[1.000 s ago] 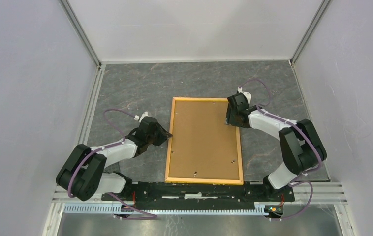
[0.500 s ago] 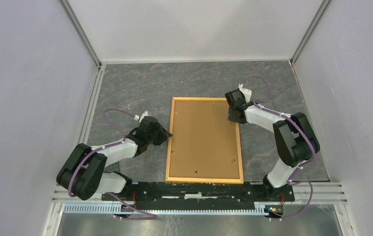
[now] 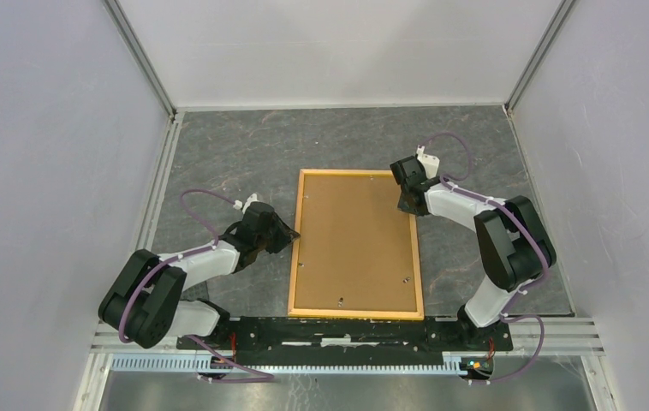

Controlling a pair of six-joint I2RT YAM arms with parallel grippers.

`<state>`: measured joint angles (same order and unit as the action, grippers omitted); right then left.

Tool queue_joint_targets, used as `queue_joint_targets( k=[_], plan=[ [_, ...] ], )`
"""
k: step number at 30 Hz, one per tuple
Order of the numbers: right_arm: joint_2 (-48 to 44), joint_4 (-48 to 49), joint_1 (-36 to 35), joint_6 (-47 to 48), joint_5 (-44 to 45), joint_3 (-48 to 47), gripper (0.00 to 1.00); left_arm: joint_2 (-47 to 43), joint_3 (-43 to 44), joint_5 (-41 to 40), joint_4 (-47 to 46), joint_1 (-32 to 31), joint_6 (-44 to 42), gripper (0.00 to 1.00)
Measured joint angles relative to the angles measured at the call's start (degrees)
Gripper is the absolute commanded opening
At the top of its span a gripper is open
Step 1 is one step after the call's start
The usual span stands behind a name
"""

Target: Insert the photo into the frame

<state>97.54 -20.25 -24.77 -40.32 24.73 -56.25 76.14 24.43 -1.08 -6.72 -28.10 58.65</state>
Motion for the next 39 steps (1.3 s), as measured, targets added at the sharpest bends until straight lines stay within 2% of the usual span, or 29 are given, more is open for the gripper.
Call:
queue_joint_targets(
  k=[6,12,14,16,17,22,24,29,34,37,39],
  plan=[
    [1.4,-0.5,-0.1,-0.2,0.2,-1.7,0.00,0.2,0.1,0.0,0.0,0.0,0.0,0.02],
    [4.2,-0.2,-0.2,-0.1,0.0,-5.0,0.01,0.2,0.2,-0.9,0.0,0.4,0.0,0.02],
    [5.0,-0.1,-0.2,0.4,-0.2,-6.0,0.08,0.1,0.2,-1.2,0.1,0.4,0.0,0.03],
    [6.0,0.2,-0.2,1.7,-0.7,-7.2,0.33,-0.2,0.2,-1.4,0.3,0.4,0.0,0.03],
    [6.5,0.6,-0.2,2.5,-1.1,-7.8,0.41,-0.4,0.2,-1.6,0.6,0.4,0.0,0.04],
    [8.8,3.8,-0.4,6.6,-5.3,-10.4,0.66,-1.8,-0.7,-2.0,1.0,0.7,0.0,0.07],
    [9.4,5.0,-0.6,7.9,-7.2,-11.0,0.70,-2.4,-1.3,-1.7,0.8,0.7,0.1,0.10],
    [11.5,8.1,-0.6,11.8,-10.6,-13.1,0.75,-3.3,-3.0,0.1,-0.9,0.9,0.7,0.15],
    [14.7,12.0,-0.2,15.7,-15.3,-16.3,0.78,-4.9,-5.2,2.4,-2.6,0.8,0.7,0.31],
    [18.5,13.4,0.0,18.3,-19.3,-21.3,0.78,-6.3,-6.4,2.8,-3.0,-1.7,0.7,0.41],
    [22.0,14.0,-0.1,19.8,-22.7,-26.3,0.79,-6.6,-6.6,3.3,-2.8,-5.4,0.9,0.44]
  ],
)
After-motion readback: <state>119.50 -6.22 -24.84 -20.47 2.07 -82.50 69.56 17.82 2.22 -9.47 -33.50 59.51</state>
